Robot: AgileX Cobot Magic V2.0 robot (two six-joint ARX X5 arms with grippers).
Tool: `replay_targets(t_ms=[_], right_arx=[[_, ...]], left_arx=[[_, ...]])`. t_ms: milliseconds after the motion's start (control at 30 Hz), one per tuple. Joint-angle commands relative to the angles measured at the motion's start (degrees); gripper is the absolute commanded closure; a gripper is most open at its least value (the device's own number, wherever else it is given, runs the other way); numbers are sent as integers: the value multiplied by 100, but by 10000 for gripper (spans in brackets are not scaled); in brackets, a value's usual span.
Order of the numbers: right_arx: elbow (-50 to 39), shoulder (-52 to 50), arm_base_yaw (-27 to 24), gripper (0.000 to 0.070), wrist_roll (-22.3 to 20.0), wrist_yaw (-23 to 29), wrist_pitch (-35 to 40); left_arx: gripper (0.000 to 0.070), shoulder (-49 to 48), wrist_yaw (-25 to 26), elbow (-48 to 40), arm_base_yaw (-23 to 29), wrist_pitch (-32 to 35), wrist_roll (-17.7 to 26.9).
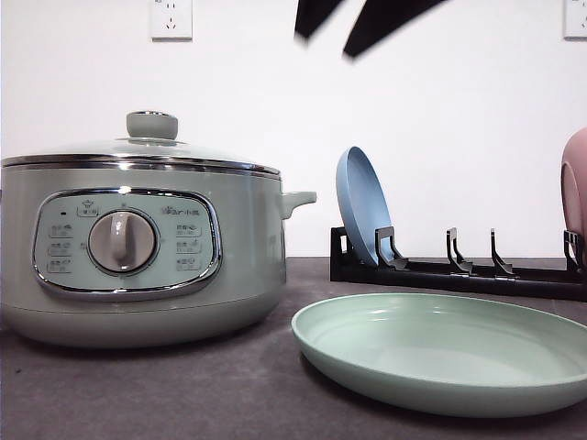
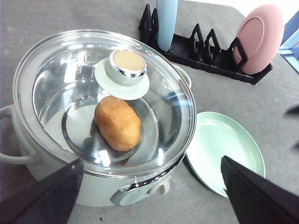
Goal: Transfer potato from steamer to green plate
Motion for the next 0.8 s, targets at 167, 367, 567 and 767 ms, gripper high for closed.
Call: replay_targets(t_ms=[167,367,567,767], right_arx=[[212,-200,-1001,361,43,-2091,141],[212,-201,-1588,361,37,-2999,138],[212,-201,-1645,361,4,-3001,134],[212,-201,-1644,361,-2,-3001,133]], left_arx=[[104,28,20,116,-15,57,46],[104,28,20,116,-15,55,44],[104,33,20,116,-15,55,44],[105,41,13,119,-15,64,7]])
